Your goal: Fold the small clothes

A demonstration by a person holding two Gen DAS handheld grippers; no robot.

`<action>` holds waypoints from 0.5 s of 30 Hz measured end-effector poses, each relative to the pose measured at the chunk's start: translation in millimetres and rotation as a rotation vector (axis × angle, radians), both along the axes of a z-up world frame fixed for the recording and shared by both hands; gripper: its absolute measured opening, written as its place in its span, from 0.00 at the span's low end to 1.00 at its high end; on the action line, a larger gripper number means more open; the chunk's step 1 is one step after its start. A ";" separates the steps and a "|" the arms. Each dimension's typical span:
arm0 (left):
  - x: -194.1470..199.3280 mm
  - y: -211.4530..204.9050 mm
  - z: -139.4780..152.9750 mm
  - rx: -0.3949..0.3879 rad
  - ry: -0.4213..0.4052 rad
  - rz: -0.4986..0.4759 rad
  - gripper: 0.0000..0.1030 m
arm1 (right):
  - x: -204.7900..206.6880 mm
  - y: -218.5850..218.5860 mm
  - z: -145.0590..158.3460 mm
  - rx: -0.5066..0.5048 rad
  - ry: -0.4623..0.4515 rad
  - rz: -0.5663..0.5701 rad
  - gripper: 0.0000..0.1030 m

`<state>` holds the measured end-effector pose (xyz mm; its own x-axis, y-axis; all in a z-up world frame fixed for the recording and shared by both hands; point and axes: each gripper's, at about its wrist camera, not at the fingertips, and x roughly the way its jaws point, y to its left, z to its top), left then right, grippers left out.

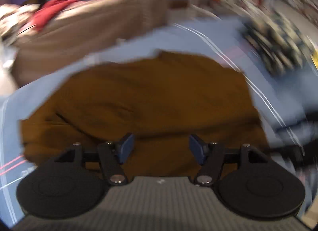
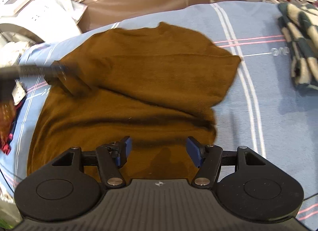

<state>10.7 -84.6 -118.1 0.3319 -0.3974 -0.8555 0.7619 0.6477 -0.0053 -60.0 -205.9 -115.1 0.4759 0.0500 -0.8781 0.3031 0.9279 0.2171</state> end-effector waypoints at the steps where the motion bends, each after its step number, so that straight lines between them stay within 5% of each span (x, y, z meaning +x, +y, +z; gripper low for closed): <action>1: -19.2 -9.9 -4.8 0.014 0.000 -0.068 0.59 | -0.7 -3.2 1.3 -0.010 0.000 -0.008 0.97; 5: -42.3 0.1 -7.6 -0.032 0.037 -0.087 0.66 | 8.1 -13.7 0.2 -0.001 -0.021 -0.016 0.97; 9: -17.2 37.6 -15.9 0.022 0.054 0.109 0.72 | 45.5 -8.0 -1.8 0.074 -0.094 0.026 0.97; 15: -1.0 80.7 -25.0 0.036 0.106 0.319 0.73 | 160.9 55.4 -9.4 0.155 -0.152 0.226 0.89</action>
